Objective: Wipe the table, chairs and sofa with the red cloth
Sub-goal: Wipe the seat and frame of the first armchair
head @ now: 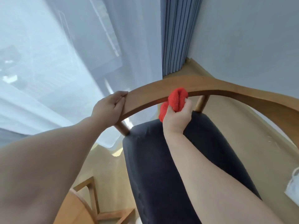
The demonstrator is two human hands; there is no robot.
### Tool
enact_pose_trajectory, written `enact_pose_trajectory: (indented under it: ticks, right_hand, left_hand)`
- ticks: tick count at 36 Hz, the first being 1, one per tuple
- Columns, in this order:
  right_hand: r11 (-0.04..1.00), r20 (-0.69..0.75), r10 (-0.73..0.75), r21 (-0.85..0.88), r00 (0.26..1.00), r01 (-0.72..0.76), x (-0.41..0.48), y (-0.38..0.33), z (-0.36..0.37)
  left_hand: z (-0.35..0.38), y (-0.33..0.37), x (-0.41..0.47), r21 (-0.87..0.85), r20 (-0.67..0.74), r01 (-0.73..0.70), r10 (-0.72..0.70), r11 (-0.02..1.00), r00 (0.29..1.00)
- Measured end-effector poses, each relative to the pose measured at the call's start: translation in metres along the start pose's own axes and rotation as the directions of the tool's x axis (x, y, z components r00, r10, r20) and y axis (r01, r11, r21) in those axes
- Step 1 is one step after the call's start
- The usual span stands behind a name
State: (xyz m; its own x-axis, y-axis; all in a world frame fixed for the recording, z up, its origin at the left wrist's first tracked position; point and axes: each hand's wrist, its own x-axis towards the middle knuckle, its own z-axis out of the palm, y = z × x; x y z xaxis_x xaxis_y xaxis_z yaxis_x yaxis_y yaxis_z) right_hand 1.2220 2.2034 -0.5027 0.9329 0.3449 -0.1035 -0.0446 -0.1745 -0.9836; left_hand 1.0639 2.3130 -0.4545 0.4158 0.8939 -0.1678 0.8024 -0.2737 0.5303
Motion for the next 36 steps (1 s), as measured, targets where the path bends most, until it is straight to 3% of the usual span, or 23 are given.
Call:
enact_pose_trajectory:
  ticks: [5,12,17,21,27,32,34,36]
  right_hand:
    - [0.999,0.159,-0.035,0.035,0.987,0.03,-0.06,0.007,0.035]
    - [0.984,0.178,-0.176,-0.004,0.968,0.179,-0.1,0.019,0.055]
    - [0.973,0.179,-0.228,0.003,0.957,0.232,-0.107,0.019,0.056]
    - [0.97,0.376,-0.205,-0.048,0.904,0.24,-0.123,0.023,0.054]
    - [0.958,0.427,-0.207,-0.095,0.88,0.272,-0.096,0.014,0.039]
    - [0.941,0.324,-0.221,-0.177,0.92,0.288,-0.046,0.0,0.019]
    - [0.884,0.332,-0.322,-0.23,0.887,0.407,-0.034,-0.007,0.009]
    - [0.757,0.377,-0.466,-0.299,0.801,0.581,-0.03,-0.016,0.004]
  left_hand:
    - [0.0,-0.004,0.004,-0.098,0.027,0.044,-0.042,0.994,0.999]
    - [-0.005,-0.003,0.009,-0.296,0.131,0.143,-0.108,0.944,0.985]
    - [-0.007,-0.006,0.01,-0.351,0.149,0.139,-0.091,0.926,0.985]
    - [-0.007,-0.009,0.011,-0.412,0.171,0.158,-0.095,0.897,0.981]
    - [-0.003,-0.013,0.014,-0.35,0.182,0.189,-0.132,0.917,0.974]
    - [0.001,-0.014,0.014,-0.199,0.064,0.136,-0.125,0.971,0.99]
    - [0.002,-0.015,0.013,-0.338,0.0,0.181,-0.193,0.923,0.981]
    - [0.004,-0.016,0.008,-0.564,-0.035,0.238,-0.31,0.791,0.95]
